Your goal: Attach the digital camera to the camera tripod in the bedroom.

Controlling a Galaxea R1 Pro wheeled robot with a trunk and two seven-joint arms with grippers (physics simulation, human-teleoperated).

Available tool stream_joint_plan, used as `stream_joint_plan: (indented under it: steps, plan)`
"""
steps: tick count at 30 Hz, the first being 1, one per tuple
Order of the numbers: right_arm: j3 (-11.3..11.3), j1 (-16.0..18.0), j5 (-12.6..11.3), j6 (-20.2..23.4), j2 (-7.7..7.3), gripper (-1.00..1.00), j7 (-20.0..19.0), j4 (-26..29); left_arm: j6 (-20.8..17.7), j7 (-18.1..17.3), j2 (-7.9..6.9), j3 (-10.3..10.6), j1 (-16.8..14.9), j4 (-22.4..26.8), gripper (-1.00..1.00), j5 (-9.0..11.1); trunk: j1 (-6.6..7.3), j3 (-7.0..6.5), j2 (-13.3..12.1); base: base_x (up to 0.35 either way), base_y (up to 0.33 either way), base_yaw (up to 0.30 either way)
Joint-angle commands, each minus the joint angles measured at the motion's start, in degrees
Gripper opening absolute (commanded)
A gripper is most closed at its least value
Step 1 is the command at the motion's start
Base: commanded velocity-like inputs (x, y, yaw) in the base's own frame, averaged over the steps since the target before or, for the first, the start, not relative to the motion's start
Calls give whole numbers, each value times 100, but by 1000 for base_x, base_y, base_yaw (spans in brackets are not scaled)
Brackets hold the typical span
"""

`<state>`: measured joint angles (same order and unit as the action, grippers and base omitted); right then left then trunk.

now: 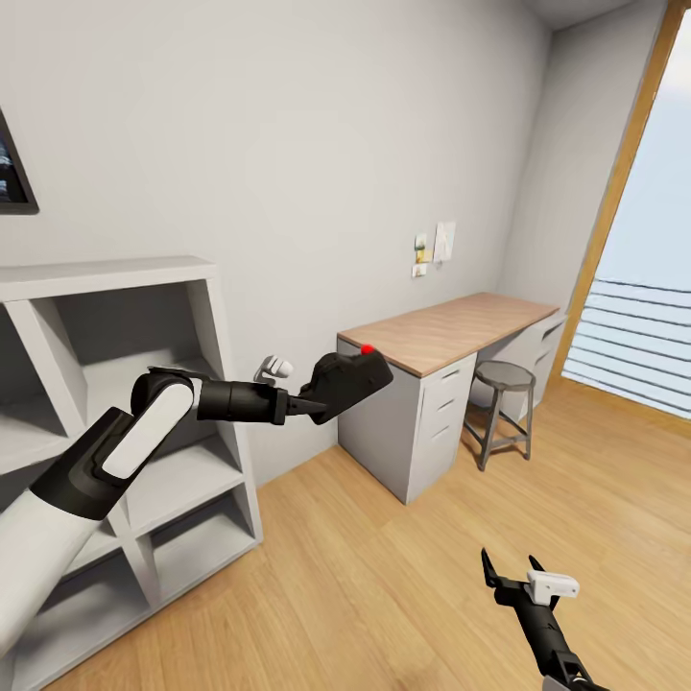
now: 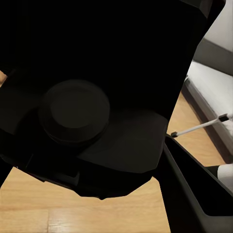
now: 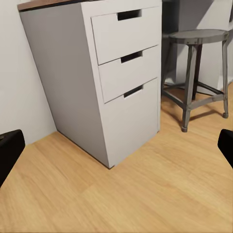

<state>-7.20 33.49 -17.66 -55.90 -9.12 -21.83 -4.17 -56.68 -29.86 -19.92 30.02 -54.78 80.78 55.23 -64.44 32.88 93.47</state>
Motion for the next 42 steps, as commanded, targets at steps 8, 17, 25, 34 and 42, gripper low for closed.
stream_joint_plan:
  steps: [8, 17, 25, 34, 42]
  plan:
    - [-45, 9, -15, -25, -2, 100, -58, -22, -10, -38, -3, 5, -7, -1, -100, -13, 177, -138, -319, 0, 0, 0]
    - [-45, 9, -16, -22, -2, 100, -58, -22, -10, -38, -1, 21, -7, -1, -100, -13, 374, -300, -680, 0, 0, 0]
    - [-45, -5, -16, -26, -2, 100, -58, -22, -15, -34, 7, 21, -7, 2, -100, -13, 550, -443, -1001, 0, 0, 0]
    - [-45, -10, -18, -26, -2, 100, -58, -25, -12, -30, 7, 23, -7, 8, -100, -13, 748, -605, -1362, 0, 0, 0]
    - [-45, -25, -18, -26, -2, 100, -59, -22, -16, -29, 11, 29, -7, 8, -100, -13, 923, -748, -1682, 0, 0, 0]
